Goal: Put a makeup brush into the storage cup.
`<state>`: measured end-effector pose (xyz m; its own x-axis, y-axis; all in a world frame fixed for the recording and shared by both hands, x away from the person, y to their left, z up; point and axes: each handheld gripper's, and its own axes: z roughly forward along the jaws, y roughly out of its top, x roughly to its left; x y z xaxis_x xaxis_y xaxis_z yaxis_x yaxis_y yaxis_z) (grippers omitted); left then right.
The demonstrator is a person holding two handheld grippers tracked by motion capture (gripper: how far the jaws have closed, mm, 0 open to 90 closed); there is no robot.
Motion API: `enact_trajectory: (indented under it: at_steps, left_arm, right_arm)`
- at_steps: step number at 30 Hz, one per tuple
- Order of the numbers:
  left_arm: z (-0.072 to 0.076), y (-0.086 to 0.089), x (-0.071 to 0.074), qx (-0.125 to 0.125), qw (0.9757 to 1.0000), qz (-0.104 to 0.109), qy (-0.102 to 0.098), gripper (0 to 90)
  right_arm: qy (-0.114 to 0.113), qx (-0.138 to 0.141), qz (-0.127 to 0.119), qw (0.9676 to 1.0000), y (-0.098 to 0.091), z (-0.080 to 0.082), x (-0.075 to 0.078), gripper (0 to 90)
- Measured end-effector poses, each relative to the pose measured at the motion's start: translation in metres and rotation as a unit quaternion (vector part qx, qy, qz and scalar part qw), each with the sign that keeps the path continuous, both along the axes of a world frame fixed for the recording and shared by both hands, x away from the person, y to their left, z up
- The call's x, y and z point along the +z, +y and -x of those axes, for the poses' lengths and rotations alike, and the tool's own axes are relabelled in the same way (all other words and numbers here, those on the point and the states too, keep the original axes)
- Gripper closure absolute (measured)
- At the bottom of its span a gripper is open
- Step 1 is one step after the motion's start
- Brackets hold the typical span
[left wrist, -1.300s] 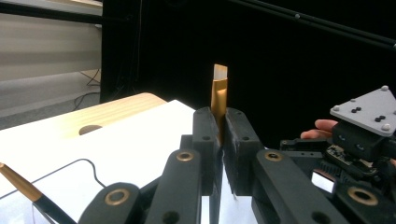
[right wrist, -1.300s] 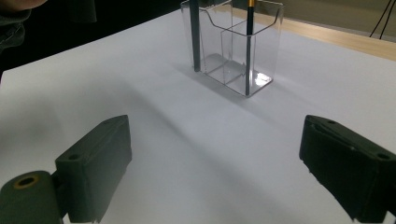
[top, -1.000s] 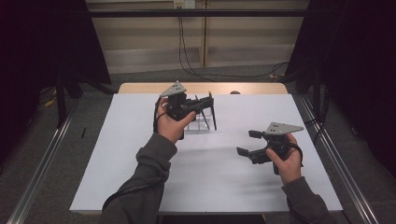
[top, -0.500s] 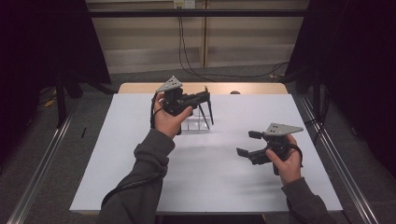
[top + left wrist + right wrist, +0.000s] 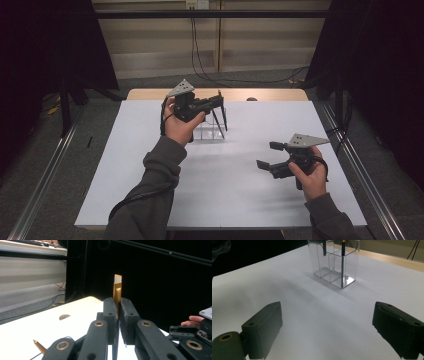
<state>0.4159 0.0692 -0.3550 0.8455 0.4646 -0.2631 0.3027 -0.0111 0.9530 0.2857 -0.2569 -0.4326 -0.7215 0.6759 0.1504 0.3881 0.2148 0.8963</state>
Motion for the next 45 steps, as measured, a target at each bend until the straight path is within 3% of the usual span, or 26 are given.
enact_trajectory:
  at_steps: [10, 17, 40, 42, 45]
  left_arm:
    - [-0.004, 0.001, 0.0, 0.01, 1.0, -0.001, 0.001, 84.0]
    - [-0.008, 0.002, 0.0, 0.016, 0.9998, -0.014, -0.003, 84.0]
    - [-0.021, 0.003, -0.002, 0.04, 0.9991, -0.016, -0.004, 84.0]
    - [-0.021, 0.003, -0.002, 0.039, 0.9987, -0.03, -0.009, 84.0]
    - [-0.022, 0.003, -0.002, 0.041, 0.9989, -0.022, -0.007, 83.9]
  right_arm:
    - [0.001, -0.005, -0.003, 1.0, -0.004, 0.005, -0.002, 9.0]
    - [-0.002, -0.003, -0.004, 1.0, -0.004, 0.005, -0.002, 9.0]
    - [-0.002, -0.005, -0.01, 0.9999, -0.006, 0.004, -0.002, 9.0]
    - [-0.001, -0.002, -0.011, 0.9999, -0.006, 0.004, -0.002, 9.0]
    - [0.0, -0.004, -0.011, 0.9999, -0.006, 0.004, -0.003, 9.0]
